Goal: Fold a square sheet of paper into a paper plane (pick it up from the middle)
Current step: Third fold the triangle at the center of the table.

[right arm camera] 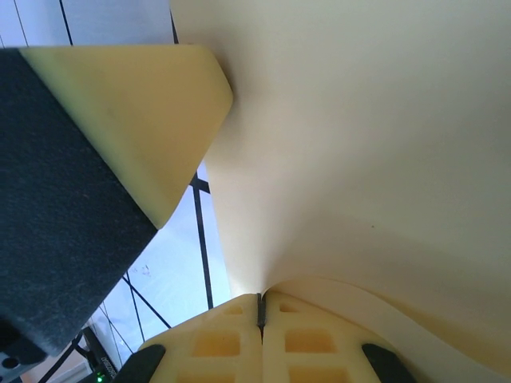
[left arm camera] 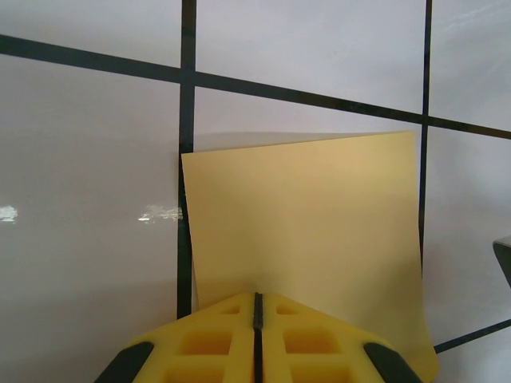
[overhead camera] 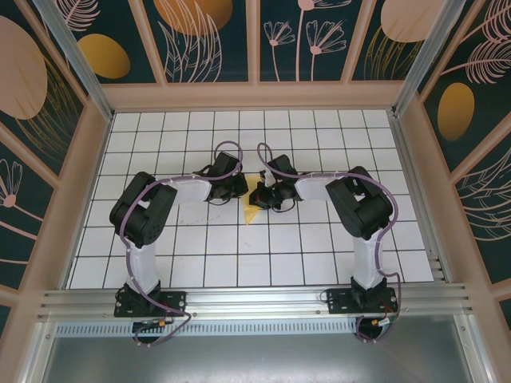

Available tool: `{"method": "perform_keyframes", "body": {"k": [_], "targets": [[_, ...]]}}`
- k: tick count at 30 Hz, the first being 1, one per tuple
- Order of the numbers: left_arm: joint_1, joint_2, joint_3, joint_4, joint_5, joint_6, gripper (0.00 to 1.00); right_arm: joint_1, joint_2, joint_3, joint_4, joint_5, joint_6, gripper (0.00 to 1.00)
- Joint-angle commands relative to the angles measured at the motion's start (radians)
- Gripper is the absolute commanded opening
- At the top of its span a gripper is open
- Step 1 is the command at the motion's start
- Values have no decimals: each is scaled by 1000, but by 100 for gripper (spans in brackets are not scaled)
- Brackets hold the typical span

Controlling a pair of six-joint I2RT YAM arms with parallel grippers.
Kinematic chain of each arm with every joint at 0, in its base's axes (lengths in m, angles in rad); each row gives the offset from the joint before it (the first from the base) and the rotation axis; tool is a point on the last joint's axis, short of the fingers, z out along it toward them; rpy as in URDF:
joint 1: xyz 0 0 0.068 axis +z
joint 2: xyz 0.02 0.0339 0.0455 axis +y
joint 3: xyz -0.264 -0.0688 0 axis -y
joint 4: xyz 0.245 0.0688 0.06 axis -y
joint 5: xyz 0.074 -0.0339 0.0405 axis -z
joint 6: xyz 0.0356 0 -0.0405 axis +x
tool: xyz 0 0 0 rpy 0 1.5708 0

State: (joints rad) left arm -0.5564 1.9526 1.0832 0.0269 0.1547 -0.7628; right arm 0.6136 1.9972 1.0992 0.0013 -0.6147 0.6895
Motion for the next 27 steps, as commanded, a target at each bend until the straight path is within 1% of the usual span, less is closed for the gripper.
{"method": "perform_keyframes", "body": {"k": [1, 19, 23, 27], "targets": [[-3, 47, -12, -20, 22, 12, 11, 3, 24, 17, 24, 7, 2, 3], [-3, 38, -14, -24, 21, 8, 11, 3, 51, 23, 9, 20, -7, 3], [-2, -20, -24, -30, -22, -14, 14, 2, 54, 22, -15, 45, -14, 8], [13, -106, -51, -35, -79, -60, 20, 3, 56, 16, -20, 53, -12, 16]]}}
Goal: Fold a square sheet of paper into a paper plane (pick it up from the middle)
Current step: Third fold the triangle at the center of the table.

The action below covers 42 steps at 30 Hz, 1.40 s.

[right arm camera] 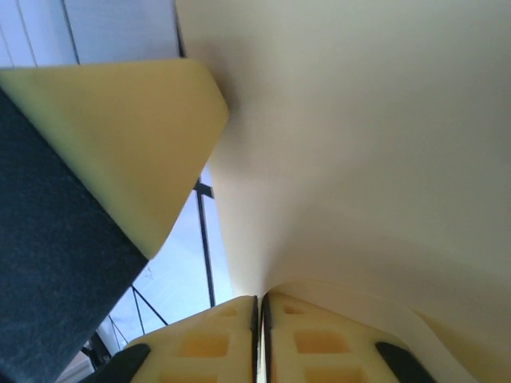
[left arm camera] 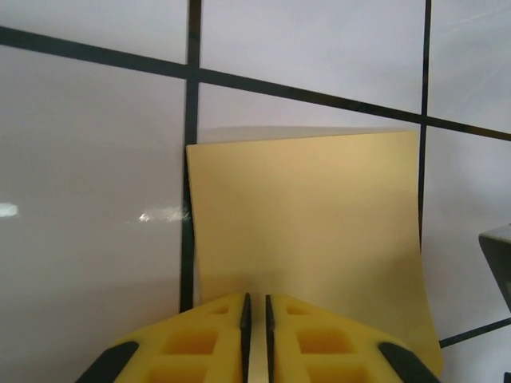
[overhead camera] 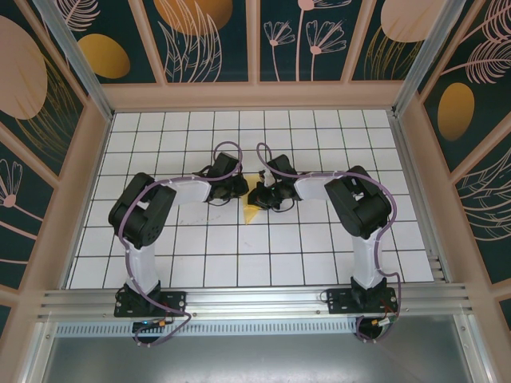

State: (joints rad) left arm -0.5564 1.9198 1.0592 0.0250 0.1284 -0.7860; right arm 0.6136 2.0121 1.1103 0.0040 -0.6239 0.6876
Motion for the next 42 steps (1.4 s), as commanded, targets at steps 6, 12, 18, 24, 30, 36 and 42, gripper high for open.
{"method": "perform_keyframes", "body": {"k": [6, 12, 18, 24, 30, 36, 42], "targets": [[51, -176, -126, -5, -84, -103, 23, 2, 37, 2, -19, 62, -7, 27], [63, -247, -194, 32, -53, -125, 22, 1, 32, -4, -12, 59, -4, 31], [61, -263, -234, 101, 45, -124, 22, -3, 25, -15, -6, 61, -1, 36], [53, -250, -255, 158, 140, -117, 17, -6, 24, -19, -14, 71, -3, 22], [24, -223, -265, 216, 209, -119, 11, -7, 24, -23, -19, 79, -1, 5], [6, -172, -260, 229, 224, -125, 5, -8, 25, -21, -18, 81, 3, 0], [4, -139, -252, 216, 217, -124, 1, -10, 28, -18, -16, 80, 7, 0]]}}
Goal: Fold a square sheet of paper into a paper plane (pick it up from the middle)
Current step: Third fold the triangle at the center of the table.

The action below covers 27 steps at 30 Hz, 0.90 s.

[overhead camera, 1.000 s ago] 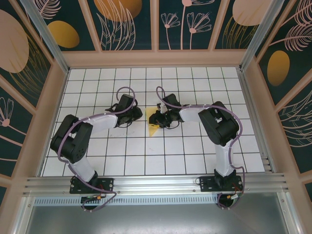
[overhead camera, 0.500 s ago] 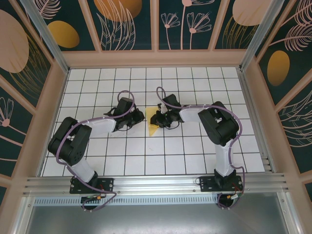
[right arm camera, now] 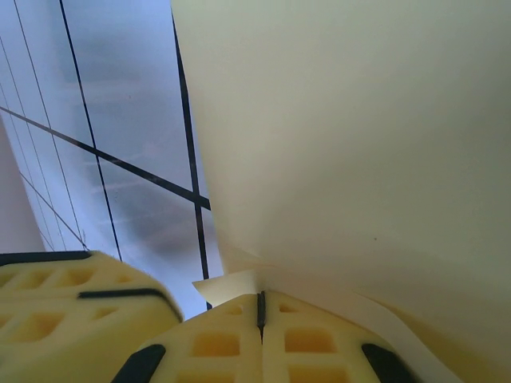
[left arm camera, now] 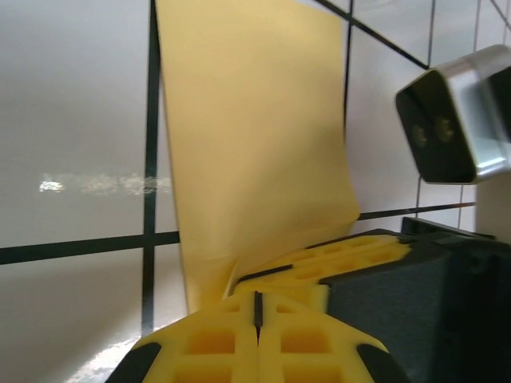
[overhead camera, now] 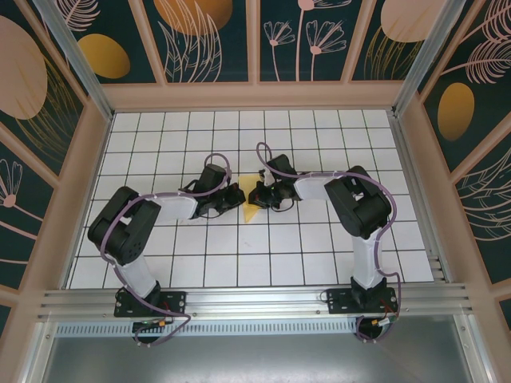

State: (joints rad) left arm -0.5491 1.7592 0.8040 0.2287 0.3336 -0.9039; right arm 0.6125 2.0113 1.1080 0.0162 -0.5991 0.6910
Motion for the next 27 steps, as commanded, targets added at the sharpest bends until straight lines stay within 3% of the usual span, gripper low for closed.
{"method": "perform_keyframes", "body": {"k": [1, 15, 27], "targets": [[-4, 27, 4, 11, 9, -7, 1, -8, 28, -15, -28, 56, 5, 0], [-4, 84, 35, -36, -46, 13, 0, -10, -2, -14, -16, 31, -2, 0], [-6, 98, 26, -52, -71, 22, 0, -1, -159, -173, 138, -117, -12, 0]]}}
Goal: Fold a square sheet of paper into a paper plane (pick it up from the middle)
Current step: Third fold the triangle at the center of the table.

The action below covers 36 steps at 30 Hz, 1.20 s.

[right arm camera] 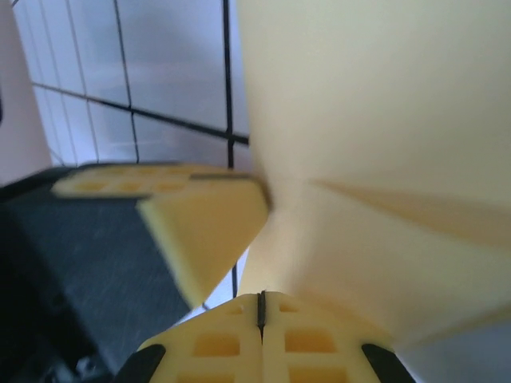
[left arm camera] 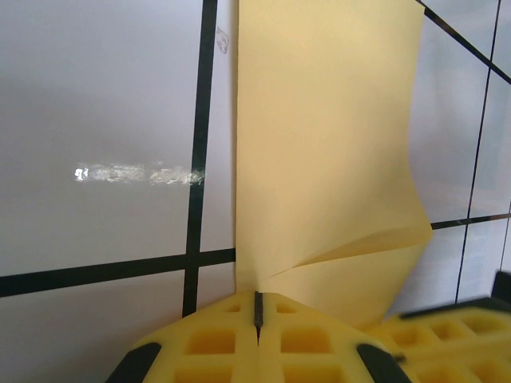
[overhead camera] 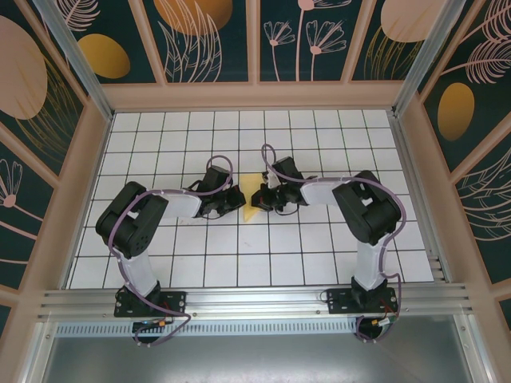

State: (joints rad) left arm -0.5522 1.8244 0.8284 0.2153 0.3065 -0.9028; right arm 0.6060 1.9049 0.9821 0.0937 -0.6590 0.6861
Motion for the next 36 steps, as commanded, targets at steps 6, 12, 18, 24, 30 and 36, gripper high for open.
{"method": "perform_keyframes", "body": {"k": [6, 12, 18, 24, 30, 36], "targets": [[-3, 32, -1, -41, -56, 15, 0, 22, -78, -89, 94, -78, -4, 0], [-3, 33, -3, -42, -64, 12, 0, 38, -37, -70, 85, -84, -12, 0], [-2, 33, -4, -47, -77, 13, 0, 46, -2, -52, 63, -79, -26, 0], [-3, 33, -3, -51, -85, 16, 0, 47, 15, -47, 55, -74, -33, 0], [-3, 30, -2, -59, -95, 19, 0, 50, 25, -39, 29, -50, -48, 0], [-3, 33, -2, -56, -93, 19, 0, 54, 38, -36, -1, -23, -62, 0]]}}
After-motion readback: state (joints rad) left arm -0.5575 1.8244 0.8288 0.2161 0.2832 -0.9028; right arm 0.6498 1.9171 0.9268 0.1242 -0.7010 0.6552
